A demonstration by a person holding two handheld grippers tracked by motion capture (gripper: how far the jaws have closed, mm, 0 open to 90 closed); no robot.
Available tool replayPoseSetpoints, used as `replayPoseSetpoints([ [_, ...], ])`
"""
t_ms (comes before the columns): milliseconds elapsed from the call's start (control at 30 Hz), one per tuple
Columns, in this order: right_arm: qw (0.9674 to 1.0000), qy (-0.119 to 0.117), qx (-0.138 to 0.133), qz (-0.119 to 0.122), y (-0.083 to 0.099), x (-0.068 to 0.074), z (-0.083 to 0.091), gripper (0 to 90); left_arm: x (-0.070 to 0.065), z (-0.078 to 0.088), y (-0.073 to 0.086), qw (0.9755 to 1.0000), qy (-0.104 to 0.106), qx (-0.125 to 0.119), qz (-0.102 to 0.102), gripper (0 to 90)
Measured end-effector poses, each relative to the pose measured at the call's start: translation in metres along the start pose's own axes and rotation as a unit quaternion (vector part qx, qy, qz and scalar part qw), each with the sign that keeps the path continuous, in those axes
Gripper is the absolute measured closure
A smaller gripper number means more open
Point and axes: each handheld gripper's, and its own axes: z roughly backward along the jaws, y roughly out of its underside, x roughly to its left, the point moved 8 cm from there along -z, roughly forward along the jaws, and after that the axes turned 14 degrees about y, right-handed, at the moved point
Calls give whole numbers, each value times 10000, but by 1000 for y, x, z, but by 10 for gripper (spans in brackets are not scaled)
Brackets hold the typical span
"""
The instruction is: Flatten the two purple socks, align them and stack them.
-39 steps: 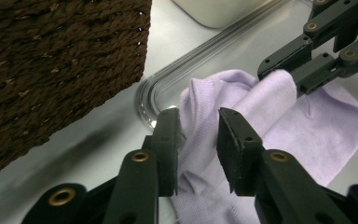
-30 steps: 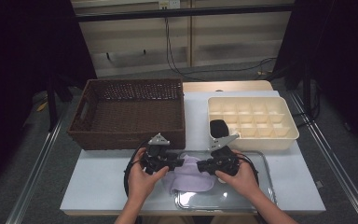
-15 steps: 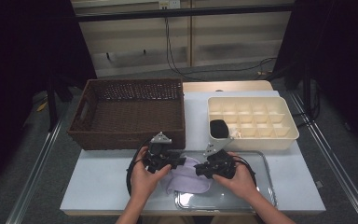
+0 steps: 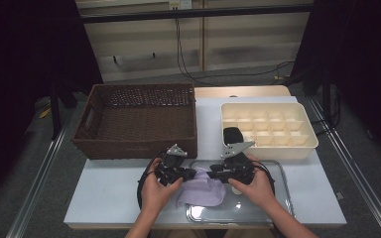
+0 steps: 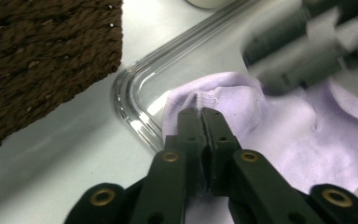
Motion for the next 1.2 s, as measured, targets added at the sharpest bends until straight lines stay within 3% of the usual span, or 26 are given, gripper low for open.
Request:
replayPoseSetpoints([
  [67, 9999, -38, -18, -129, -2, -3, -2, 696, -1, -1, -1, 10000, 24, -34, 8, 877],
  [200, 9999, -39, 107, -86, 1, 0, -15, 710, -2, -1, -1, 10000, 81, -11, -23, 884],
  [333, 9991, -103, 177, -378, 3, -3, -20, 751, -4, 2, -1, 9999, 91, -12, -62, 890],
  [433, 9984, -132, 56, -540, 0, -10, -14, 759, -6, 3, -2, 9999, 102, -34, -69, 890],
  [533, 9985, -125, 91, -517, 2, -9, -15, 783, -6, 3, -2, 9999, 118, -22, -74, 890],
  [600, 9987, -116, 208, -442, 7, -6, -20, 875, -6, 2, -2, 9999, 115, -23, -72, 891],
  [700, 9986, -162, 191, -460, 7, -6, -21, 886, -7, 4, -2, 9999, 122, -11, -117, 892],
  [900, 9979, 25, -53, -638, 1, -18, -12, 891, -10, 11, -5, 9997, 154, -72, -185, 893],
  [1200, 9940, 388, -307, -978, -2, -42, 3, 891, -15, 12, -7, 9995, 162, -83, -246, 893],
])
